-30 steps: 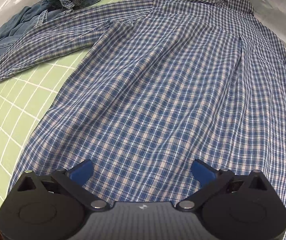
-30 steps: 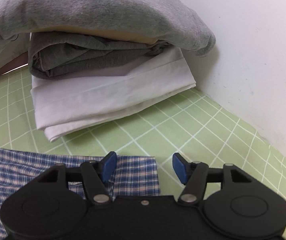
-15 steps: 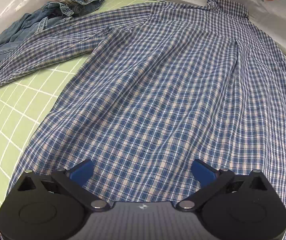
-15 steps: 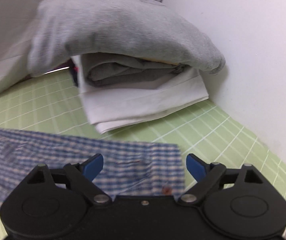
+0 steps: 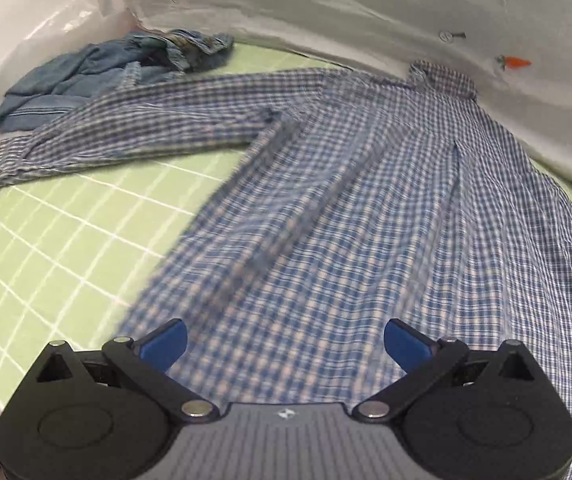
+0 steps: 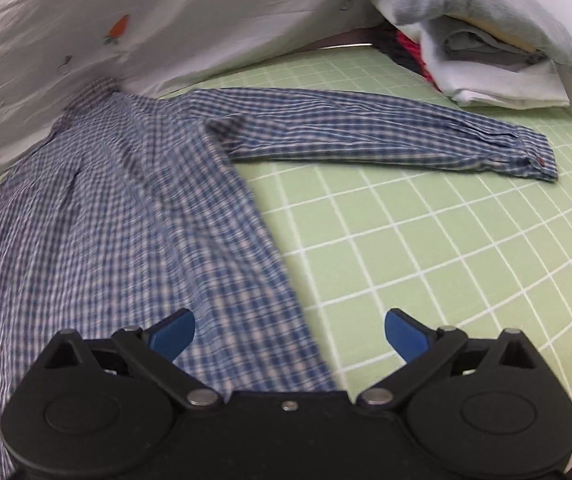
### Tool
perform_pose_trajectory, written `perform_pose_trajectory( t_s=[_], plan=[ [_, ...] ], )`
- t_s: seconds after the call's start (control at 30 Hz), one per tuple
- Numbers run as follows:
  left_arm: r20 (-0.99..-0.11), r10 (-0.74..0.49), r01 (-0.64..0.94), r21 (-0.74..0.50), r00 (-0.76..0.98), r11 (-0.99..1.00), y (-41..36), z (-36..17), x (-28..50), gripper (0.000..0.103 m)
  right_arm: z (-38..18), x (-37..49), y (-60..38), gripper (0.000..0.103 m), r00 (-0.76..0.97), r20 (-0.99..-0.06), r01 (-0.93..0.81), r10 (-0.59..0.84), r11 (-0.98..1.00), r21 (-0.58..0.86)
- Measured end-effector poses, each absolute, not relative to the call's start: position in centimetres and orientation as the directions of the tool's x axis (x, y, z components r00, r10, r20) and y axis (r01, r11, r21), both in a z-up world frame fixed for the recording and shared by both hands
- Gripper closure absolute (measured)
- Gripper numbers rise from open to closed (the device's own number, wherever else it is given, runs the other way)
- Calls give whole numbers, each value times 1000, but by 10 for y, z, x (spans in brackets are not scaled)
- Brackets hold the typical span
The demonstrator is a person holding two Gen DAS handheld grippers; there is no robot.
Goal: Fold clothes
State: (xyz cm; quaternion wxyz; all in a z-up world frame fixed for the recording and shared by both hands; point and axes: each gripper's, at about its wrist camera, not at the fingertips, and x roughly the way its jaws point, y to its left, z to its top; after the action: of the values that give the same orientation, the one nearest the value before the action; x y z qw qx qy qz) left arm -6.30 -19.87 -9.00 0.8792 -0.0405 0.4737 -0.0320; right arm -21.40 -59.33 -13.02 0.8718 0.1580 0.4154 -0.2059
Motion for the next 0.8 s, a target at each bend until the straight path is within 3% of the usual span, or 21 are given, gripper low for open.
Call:
perform_pose_trajectory(
  t_s=[0.37, 0.8],
  plan=[
    [-835, -74, -63, -129, 545, 990, -85, -93, -46, 0, -131, -197, -509, 0, 529, -814, 507, -240, 859, 76],
    [-834, -39, -73, -95, 550, 993, 54, -110, 37, 0, -140, -173, -406, 0, 442, -839, 591, -319, 807, 4]
  ],
)
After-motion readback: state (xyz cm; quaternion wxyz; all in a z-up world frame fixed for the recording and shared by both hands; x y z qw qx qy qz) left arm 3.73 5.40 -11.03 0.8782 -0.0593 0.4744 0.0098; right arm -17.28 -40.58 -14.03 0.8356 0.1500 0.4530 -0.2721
